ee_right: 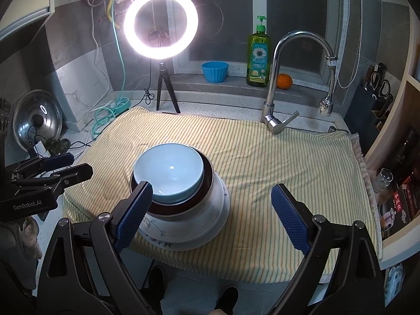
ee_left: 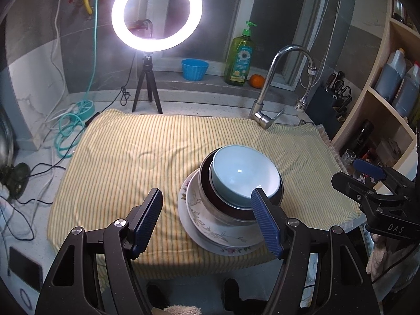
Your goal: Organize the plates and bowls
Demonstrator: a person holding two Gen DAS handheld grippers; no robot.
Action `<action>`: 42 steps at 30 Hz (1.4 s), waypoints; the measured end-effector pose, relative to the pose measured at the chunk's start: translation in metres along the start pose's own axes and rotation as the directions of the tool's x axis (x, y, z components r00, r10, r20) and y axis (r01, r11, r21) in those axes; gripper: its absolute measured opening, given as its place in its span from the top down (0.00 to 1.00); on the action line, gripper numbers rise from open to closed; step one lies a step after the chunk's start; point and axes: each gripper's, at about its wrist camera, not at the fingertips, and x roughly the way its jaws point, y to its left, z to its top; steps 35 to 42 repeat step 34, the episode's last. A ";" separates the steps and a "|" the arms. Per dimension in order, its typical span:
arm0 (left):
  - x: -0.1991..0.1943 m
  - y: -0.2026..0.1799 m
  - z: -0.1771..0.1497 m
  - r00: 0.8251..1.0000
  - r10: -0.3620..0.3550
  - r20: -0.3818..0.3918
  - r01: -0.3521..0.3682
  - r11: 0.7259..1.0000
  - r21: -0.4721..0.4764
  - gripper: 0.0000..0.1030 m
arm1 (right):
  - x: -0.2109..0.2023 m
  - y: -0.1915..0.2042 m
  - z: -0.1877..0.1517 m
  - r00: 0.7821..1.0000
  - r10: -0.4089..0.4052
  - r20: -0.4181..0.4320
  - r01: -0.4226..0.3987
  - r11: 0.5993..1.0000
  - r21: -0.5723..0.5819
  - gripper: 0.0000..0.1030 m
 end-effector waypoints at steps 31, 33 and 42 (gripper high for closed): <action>0.012 -0.001 0.007 1.000 -0.001 -0.007 0.001 1.000 -0.029 0.32 | 0.015 0.002 0.011 1.000 0.012 -0.006 -0.012 1.000 -0.009 0.09; 0.011 0.000 0.008 1.000 0.005 0.004 -0.005 1.000 -0.029 0.32 | 0.014 0.002 0.010 1.000 0.010 -0.007 -0.010 1.000 -0.007 0.09; 0.011 0.001 0.008 1.000 0.006 0.003 -0.006 0.999 -0.032 0.32 | 0.014 0.002 0.010 1.000 0.011 -0.008 -0.011 1.000 -0.008 0.09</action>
